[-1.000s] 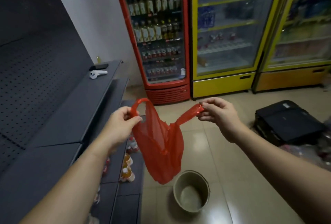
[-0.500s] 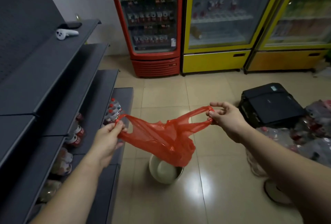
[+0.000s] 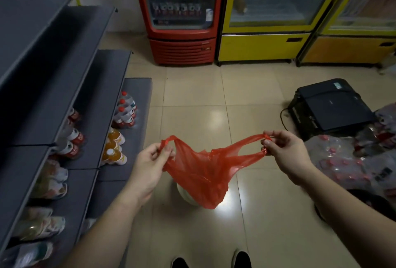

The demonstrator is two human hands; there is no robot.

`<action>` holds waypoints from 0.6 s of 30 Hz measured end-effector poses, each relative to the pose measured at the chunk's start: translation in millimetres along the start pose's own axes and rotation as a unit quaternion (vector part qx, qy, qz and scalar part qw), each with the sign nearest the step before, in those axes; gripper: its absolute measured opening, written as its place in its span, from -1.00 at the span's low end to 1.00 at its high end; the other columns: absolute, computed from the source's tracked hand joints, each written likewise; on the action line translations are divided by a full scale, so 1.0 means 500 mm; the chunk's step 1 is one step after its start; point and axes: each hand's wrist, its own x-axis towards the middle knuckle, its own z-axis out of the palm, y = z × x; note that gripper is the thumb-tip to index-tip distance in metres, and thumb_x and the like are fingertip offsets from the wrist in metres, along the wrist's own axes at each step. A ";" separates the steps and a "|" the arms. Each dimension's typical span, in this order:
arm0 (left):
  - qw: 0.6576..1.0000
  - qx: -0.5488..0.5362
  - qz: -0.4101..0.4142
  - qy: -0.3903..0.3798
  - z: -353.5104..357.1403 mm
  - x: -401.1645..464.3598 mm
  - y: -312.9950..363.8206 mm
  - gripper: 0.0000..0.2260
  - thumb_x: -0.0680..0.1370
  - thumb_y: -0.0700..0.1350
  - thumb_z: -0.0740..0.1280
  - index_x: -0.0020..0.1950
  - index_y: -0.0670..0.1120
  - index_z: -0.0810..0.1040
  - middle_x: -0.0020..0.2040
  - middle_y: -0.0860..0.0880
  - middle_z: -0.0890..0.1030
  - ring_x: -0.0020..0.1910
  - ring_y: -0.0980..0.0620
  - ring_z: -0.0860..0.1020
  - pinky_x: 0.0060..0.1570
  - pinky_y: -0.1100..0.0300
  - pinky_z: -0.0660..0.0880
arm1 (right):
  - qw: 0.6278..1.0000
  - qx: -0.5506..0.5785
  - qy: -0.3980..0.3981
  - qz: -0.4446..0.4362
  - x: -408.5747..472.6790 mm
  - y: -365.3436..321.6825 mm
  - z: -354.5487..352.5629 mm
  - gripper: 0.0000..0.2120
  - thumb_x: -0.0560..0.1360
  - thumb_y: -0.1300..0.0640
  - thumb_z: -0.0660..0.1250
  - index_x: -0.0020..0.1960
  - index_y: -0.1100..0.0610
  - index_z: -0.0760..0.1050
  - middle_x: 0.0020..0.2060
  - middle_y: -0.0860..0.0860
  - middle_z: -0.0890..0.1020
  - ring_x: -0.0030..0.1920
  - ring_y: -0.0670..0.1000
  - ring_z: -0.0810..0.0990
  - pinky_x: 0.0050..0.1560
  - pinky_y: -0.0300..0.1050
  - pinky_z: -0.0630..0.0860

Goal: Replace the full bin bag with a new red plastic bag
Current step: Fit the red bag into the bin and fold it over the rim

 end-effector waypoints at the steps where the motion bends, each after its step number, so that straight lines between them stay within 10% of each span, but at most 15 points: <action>1: 1.000 0.004 -0.004 -0.004 0.001 0.007 -0.033 -0.87 0.61 -0.14 0.33 -0.09 -0.10 0.63 -0.21 0.00 0.70 -0.16 0.05 0.64 -0.15 0.23 0.59 | 1.000 -0.001 0.001 0.002 0.007 0.031 0.016 -0.81 0.54 0.34 0.34 0.05 0.08 0.57 -0.10 0.24 0.66 -0.20 0.05 0.66 -0.11 -0.06 0.65; 18: 0.998 0.003 -0.019 0.057 -0.030 0.216 -0.684 -0.88 0.56 -0.06 0.39 -0.09 -0.08 0.66 -0.21 -0.01 0.73 -0.14 0.06 0.68 -0.02 0.11 0.62 | 0.999 0.010 -0.032 -0.019 0.220 0.659 0.205 -0.78 0.53 0.36 0.33 -0.03 0.04 0.57 -0.23 0.10 0.65 -0.26 0.00 0.65 -0.21 -0.17 0.65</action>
